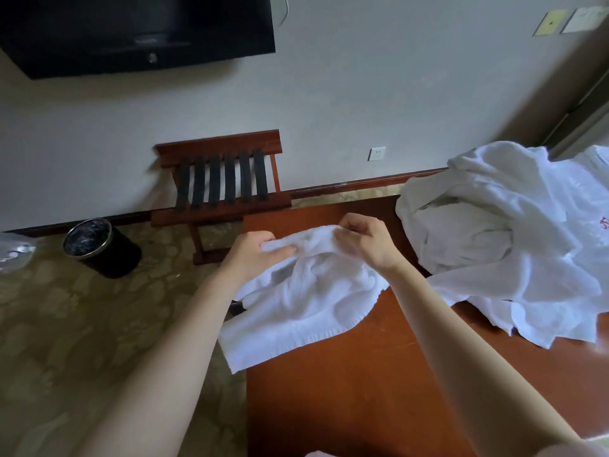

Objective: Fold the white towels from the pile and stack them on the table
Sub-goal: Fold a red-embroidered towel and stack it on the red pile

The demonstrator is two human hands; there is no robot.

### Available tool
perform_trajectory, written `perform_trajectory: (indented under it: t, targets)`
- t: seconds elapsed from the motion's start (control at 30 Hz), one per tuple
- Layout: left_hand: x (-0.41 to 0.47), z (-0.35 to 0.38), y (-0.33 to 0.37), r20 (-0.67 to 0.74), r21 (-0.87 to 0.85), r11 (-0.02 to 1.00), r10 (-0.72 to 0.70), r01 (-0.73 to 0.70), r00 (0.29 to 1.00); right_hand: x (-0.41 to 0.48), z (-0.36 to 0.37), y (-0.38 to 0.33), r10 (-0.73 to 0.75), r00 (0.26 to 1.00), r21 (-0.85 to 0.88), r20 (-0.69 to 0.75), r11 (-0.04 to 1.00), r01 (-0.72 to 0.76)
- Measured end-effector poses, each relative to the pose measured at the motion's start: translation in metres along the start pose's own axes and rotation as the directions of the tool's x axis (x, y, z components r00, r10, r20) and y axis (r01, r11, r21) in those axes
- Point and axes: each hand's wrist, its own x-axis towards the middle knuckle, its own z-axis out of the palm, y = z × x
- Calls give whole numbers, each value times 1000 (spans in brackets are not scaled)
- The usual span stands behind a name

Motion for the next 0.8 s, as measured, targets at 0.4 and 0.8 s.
perform_trajectory:
  t: [0.4, 0.8]
  targets:
    - [-22, -34, 30, 4, -285, 928, -251, 242, 968, -12, -9, -60, 21, 996, 222, 85, 974, -40]
    - [-13, 7, -4, 15, -7, 958, -287, 287, 958, -16, -1, 11, 415, 880, -370, 229, 874, -316]
